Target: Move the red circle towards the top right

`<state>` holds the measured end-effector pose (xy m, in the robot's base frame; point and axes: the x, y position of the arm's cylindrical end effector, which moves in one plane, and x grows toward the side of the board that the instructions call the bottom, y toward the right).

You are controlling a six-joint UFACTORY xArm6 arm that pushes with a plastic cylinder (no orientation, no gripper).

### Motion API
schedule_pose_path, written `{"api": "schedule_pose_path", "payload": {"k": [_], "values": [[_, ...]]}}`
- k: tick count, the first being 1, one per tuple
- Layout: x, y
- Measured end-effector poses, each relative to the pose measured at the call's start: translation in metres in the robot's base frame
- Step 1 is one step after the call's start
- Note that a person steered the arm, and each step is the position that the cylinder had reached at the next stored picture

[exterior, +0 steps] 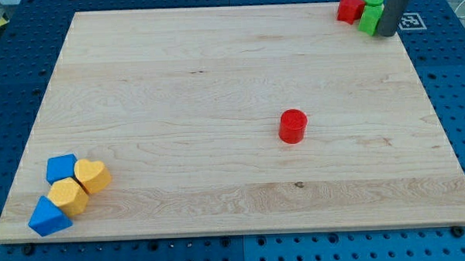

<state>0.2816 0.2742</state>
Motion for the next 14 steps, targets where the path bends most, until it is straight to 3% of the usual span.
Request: {"api": "schedule_pose_path", "payload": {"k": [2, 3, 5, 7, 8, 9, 11, 12, 14], "values": [[-0.007, 0.001], [0.026, 0.016], [0.186, -0.004], [0.288, -0.132], [0.303, -0.219], [0.282, -0.258], [0.195, -0.235], [0.191, -0.200], [0.244, -0.188]]}}
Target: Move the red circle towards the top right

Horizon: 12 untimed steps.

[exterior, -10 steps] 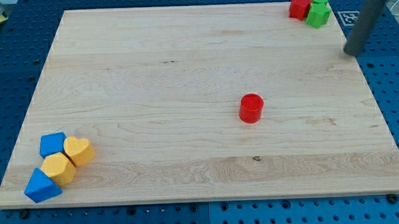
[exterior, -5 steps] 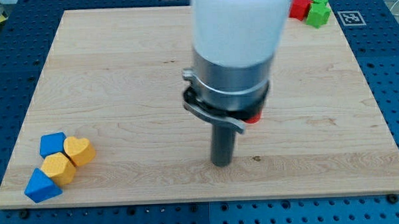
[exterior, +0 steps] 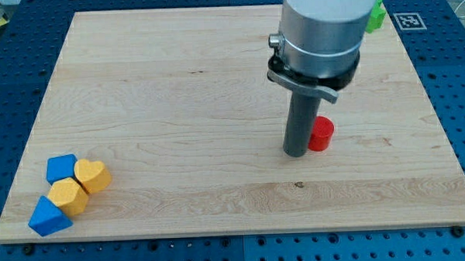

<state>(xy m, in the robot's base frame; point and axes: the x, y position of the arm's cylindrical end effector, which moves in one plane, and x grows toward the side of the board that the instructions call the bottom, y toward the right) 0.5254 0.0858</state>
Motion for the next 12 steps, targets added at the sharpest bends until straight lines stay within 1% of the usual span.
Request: {"api": "schedule_pose_path", "payload": {"k": [1, 2, 6, 7, 8, 9, 10, 11, 12], "values": [[-0.008, 0.032], [-0.028, 0.056], [-0.144, 0.077], [-0.138, 0.105], [-0.124, 0.119], [-0.126, 0.150], [-0.158, 0.161], [-0.179, 0.161], [-0.181, 0.159]]}}
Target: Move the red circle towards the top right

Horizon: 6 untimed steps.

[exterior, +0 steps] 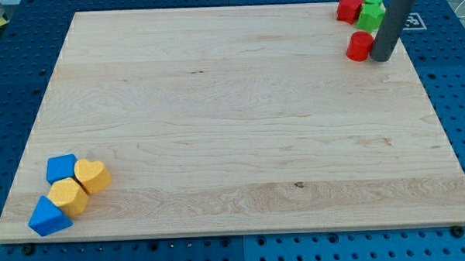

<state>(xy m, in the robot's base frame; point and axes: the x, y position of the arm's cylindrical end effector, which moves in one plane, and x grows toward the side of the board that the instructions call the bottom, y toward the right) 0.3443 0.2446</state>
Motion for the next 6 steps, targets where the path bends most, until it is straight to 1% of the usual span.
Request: {"api": "schedule_pose_path", "payload": {"k": [1, 2, 3, 5, 6], "values": [[0.010, 0.000], [0.011, -0.018], [0.001, -0.032], [-0.032, -0.035], [-0.033, -0.042]]}}
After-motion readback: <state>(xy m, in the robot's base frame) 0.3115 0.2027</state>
